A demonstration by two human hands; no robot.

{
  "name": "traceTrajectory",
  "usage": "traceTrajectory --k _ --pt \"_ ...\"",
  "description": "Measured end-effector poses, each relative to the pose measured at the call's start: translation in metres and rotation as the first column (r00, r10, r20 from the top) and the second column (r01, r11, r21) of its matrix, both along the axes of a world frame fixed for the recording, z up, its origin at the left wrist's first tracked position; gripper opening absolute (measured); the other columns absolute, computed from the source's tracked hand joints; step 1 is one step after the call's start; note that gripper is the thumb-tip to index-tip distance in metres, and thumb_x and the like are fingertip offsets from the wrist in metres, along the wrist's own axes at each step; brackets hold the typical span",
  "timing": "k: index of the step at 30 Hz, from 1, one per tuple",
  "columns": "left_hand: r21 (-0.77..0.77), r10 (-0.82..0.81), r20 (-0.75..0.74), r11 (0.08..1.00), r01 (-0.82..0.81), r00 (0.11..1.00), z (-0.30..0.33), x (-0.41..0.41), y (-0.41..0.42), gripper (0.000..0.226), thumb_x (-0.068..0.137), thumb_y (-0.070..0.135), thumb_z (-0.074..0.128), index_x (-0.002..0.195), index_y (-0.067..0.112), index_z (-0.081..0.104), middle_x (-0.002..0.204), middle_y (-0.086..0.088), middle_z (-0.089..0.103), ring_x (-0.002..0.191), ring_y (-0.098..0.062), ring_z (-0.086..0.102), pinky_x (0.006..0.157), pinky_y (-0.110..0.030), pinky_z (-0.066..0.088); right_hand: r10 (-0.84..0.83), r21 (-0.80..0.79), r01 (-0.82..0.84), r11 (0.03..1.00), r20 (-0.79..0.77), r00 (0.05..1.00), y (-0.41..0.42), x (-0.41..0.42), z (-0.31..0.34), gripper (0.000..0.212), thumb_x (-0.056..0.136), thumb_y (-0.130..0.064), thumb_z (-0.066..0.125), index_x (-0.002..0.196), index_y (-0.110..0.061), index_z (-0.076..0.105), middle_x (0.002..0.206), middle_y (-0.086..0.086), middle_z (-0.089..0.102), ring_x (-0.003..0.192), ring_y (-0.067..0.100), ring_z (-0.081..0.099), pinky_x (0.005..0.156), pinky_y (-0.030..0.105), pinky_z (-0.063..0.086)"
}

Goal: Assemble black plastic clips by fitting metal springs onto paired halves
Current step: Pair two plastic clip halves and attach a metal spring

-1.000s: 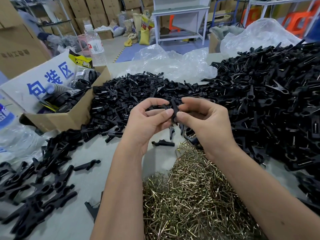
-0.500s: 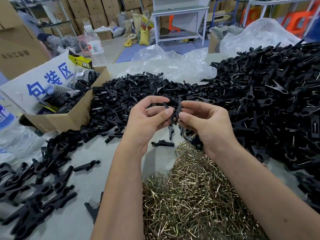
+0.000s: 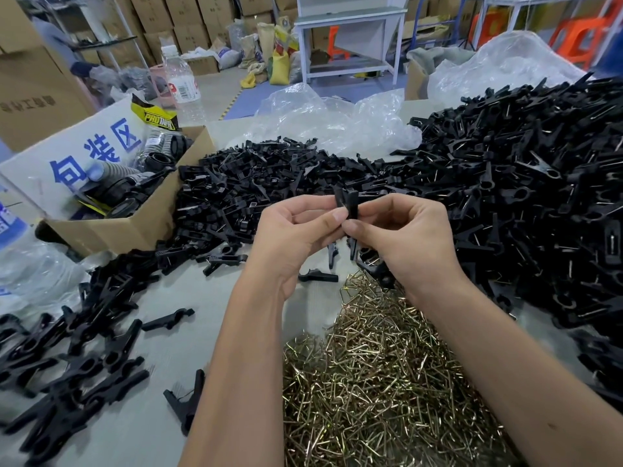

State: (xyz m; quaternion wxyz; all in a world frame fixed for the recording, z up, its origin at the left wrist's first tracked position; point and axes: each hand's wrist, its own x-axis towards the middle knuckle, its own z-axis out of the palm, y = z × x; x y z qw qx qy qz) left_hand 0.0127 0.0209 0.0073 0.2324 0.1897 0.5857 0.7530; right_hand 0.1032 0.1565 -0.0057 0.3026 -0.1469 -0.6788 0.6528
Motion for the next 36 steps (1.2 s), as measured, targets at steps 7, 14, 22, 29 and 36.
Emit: traceTrajectory --k 7,14,22,29,36 --pt "-0.093 -0.046 -0.027 0.995 0.043 0.999 0.000 -0.003 -0.005 0.034 0.056 0.009 0.089 0.088 0.011 0.078 0.075 -0.006 0.076 0.081 -0.023 0.077 0.087 -0.035 0.062 -0.046 0.403 0.036 0.915 0.015 0.999 0.001 0.004 0.002 0.018 0.075 -0.017 0.093 0.078 -0.016 0.076 0.069 -0.003 0.073 0.063 0.017 0.069 0.061 0.034 0.060" --pt "-0.121 0.123 0.045 0.986 -0.117 0.991 0.000 -0.007 -0.007 0.022 0.087 0.007 0.077 0.107 0.001 0.070 0.102 -0.018 0.078 0.076 -0.024 0.077 0.067 -0.027 0.062 0.090 0.618 -0.215 0.756 0.227 0.970 0.006 0.006 0.011 0.018 0.077 -0.009 0.090 0.084 -0.022 0.079 0.075 -0.012 0.074 0.070 0.003 0.070 0.073 0.028 0.061" --pt "-0.041 0.192 0.080 0.981 -0.189 0.978 -0.003 -0.012 -0.013 0.032 0.095 0.003 0.070 0.123 0.015 0.062 0.097 -0.021 0.077 0.078 -0.028 0.077 0.064 -0.021 0.059 0.025 0.705 -0.620 0.344 0.653 0.757 0.001 0.006 0.015 0.016 0.086 -0.034 0.084 0.100 -0.035 0.077 0.095 -0.021 0.055 0.101 0.005 0.053 0.078 0.021 0.042" --pt "-0.102 0.150 0.052 0.984 -0.144 0.987 -0.001 -0.013 -0.016 0.015 0.096 0.003 0.068 0.107 0.010 0.075 0.087 -0.009 0.078 0.072 -0.019 0.075 0.061 -0.017 0.057 0.158 0.574 -0.583 0.575 0.621 0.768 0.009 0.011 0.019 0.021 0.088 -0.025 0.083 0.076 -0.025 0.065 0.070 -0.010 0.065 0.063 0.000 0.058 0.059 0.021 0.047" --pt "-0.108 0.110 0.104 0.989 -0.099 0.988 -0.001 -0.012 -0.018 0.020 0.091 -0.004 0.070 0.111 -0.002 0.073 0.091 -0.015 0.078 0.075 -0.025 0.077 0.064 -0.019 0.058 0.267 0.384 -0.402 0.831 0.359 0.894 0.016 0.012 0.023 0.016 0.094 -0.012 0.075 0.091 -0.027 0.080 0.072 -0.004 0.073 0.061 0.013 0.064 0.064 0.030 0.057"
